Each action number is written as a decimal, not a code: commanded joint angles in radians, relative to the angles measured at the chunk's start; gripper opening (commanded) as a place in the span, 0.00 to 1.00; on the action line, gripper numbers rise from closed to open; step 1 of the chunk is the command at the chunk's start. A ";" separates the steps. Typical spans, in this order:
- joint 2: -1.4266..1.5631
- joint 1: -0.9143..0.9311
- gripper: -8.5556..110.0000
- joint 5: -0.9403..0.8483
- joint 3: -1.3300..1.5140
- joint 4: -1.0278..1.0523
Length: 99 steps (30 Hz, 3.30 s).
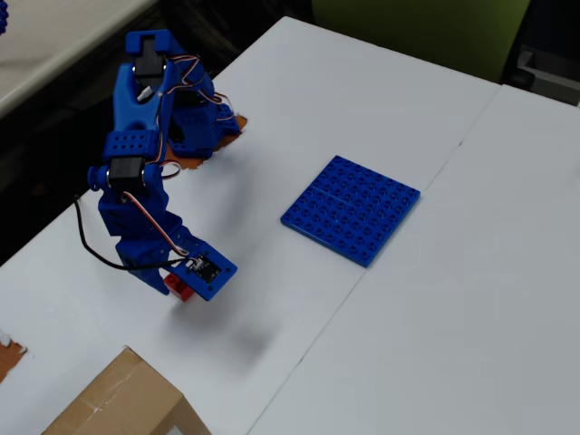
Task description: Pick up the 2x2 red block and go up the 8x8 blue block.
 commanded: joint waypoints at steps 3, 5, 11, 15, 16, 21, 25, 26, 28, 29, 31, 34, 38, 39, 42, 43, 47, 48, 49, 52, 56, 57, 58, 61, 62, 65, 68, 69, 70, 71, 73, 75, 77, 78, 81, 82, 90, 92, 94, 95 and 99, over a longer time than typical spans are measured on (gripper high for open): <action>0.002 0.006 0.31 -0.006 -0.021 -0.014; -0.002 0.006 0.30 -0.008 -0.021 -0.015; -0.018 0.008 0.28 -0.008 -0.020 -0.018; -0.023 0.011 0.25 -0.012 -0.015 -0.018; -0.025 0.011 0.24 -0.012 -0.015 -0.018; -0.026 0.011 0.13 -0.012 -0.014 -0.018; -0.028 0.008 0.09 -0.012 -0.009 -0.018; -0.028 0.008 0.08 -0.012 -0.008 -0.018; -0.028 0.005 0.07 -0.008 -0.002 -0.023; -0.028 0.005 0.07 -0.006 0.000 -0.023; -0.029 0.003 0.07 -0.012 0.006 -0.026; -0.021 0.006 0.07 -0.038 0.006 -0.028; 0.011 -0.002 0.07 -0.069 -0.011 -0.005; 0.023 -0.008 0.07 -0.074 -0.015 0.009; 0.075 -0.034 0.07 -0.075 -0.017 0.054; 0.092 -0.044 0.07 -0.075 -0.018 0.067; 0.153 -0.080 0.07 -0.077 -0.018 0.112; 0.169 -0.087 0.07 -0.077 -0.018 0.121; 0.183 -0.095 0.08 -0.077 -0.018 0.129; 0.222 -0.120 0.08 -0.089 -0.018 0.146; 0.279 -0.160 0.08 -0.101 -0.018 0.153; 0.295 -0.169 0.08 -0.100 -0.018 0.156; 0.308 -0.179 0.08 -0.094 -0.018 0.158; 0.354 -0.204 0.08 -0.103 -0.015 0.166; 0.368 -0.210 0.08 -0.110 -0.011 0.167; 0.420 -0.239 0.08 -0.143 0.008 0.172; 0.469 -0.281 0.08 -0.160 0.011 0.189; 0.486 -0.296 0.08 -0.163 0.017 0.189; 0.503 -0.313 0.08 -0.163 0.025 0.189; 0.517 -0.330 0.08 -0.170 0.034 0.189; 0.540 -0.370 0.08 -0.176 0.040 0.187; 0.557 -0.411 0.08 -0.178 0.041 0.190; 0.572 -0.451 0.08 -0.193 0.041 0.199; 0.580 -0.472 0.08 -0.207 0.044 0.206; 0.595 -0.545 0.08 -0.219 0.049 0.218; 0.597 -0.565 0.08 -0.230 0.049 0.218; 0.595 -0.696 0.08 -0.314 0.037 0.218; 0.589 -0.727 0.08 -0.328 0.031 0.218; 0.577 -0.753 0.08 -0.357 0.025 0.218; 0.571 -0.764 0.08 -0.374 0.023 0.218; 0.546 -0.815 0.08 -0.400 0.014 0.218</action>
